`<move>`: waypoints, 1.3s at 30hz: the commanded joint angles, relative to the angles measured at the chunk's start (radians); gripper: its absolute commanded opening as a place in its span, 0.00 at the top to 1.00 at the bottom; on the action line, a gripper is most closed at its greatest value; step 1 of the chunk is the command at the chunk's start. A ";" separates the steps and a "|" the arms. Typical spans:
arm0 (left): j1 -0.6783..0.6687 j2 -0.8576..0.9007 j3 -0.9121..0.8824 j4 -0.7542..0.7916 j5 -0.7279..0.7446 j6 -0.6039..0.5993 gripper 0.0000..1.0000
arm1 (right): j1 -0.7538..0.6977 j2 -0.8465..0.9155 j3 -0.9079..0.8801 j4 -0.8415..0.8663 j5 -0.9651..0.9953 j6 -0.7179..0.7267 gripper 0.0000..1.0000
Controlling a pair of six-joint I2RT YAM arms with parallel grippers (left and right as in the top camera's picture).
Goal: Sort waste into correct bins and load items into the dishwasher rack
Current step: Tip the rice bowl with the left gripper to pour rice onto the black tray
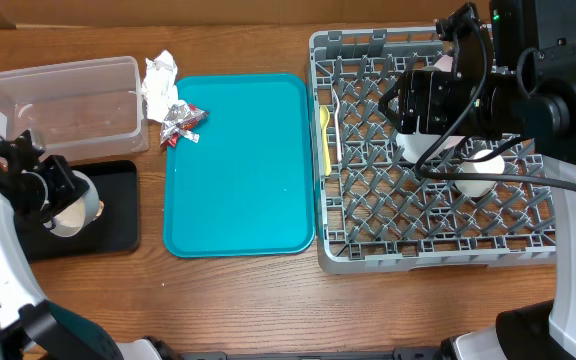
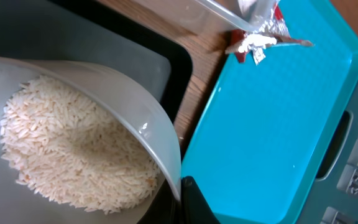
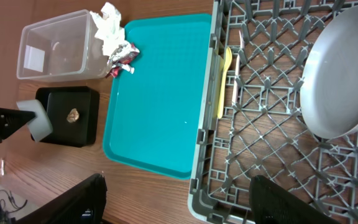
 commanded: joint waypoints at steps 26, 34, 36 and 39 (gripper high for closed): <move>0.490 0.344 -0.003 -0.050 0.895 0.707 0.96 | 0.005 -0.010 0.000 -0.002 -0.005 0.000 0.23; 0.510 0.355 -0.098 -0.056 1.024 0.848 0.96 | 0.005 -0.010 0.000 -0.002 -0.006 0.000 0.23; 0.511 0.355 -0.129 -0.049 1.074 0.862 0.96 | 0.005 -0.010 0.000 -0.002 -0.006 0.000 0.22; 0.511 0.355 -0.156 -0.034 1.063 0.867 0.96 | 0.005 -0.010 0.000 -0.002 -0.006 0.000 0.22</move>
